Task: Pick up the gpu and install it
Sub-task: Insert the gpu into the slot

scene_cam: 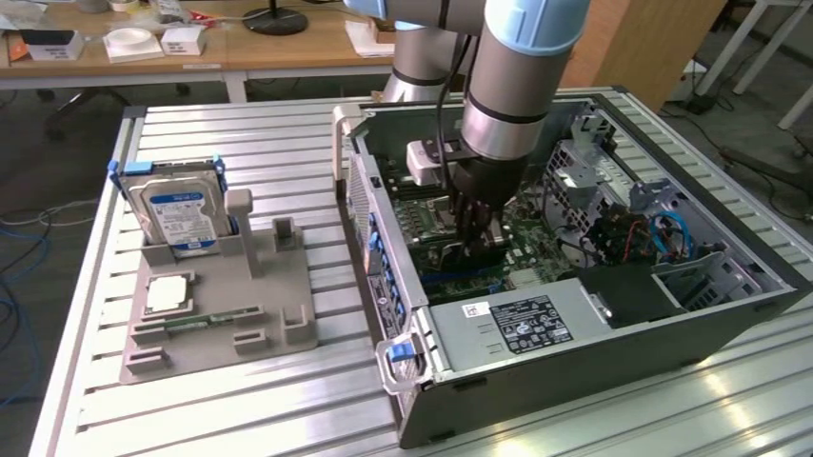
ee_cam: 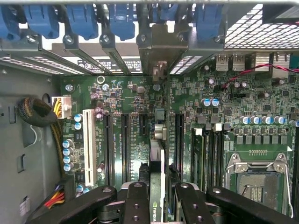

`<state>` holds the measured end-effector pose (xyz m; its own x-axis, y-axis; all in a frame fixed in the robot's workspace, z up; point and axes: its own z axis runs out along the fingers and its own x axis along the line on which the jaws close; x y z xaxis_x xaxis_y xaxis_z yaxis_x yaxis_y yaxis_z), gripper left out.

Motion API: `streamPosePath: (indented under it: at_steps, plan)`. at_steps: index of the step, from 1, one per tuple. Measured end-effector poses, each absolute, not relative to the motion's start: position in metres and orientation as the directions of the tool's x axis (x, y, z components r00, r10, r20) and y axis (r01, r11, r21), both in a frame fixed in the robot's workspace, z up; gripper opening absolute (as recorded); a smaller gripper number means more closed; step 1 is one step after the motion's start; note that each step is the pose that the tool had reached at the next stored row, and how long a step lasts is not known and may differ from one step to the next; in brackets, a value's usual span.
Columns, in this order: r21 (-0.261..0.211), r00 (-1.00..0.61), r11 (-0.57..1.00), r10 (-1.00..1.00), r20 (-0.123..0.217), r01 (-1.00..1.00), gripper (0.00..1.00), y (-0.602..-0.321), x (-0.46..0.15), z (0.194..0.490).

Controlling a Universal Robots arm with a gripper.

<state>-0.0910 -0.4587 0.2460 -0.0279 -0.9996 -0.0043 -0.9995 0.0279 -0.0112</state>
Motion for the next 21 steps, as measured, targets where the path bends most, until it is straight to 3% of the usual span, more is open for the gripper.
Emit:
streamPosePath:
  at_steps: [21]
  plan:
    - [-0.010,-0.028,0.028,-1.000,-0.004,-1.000,0.26,-0.4582,-0.0918,0.2487]
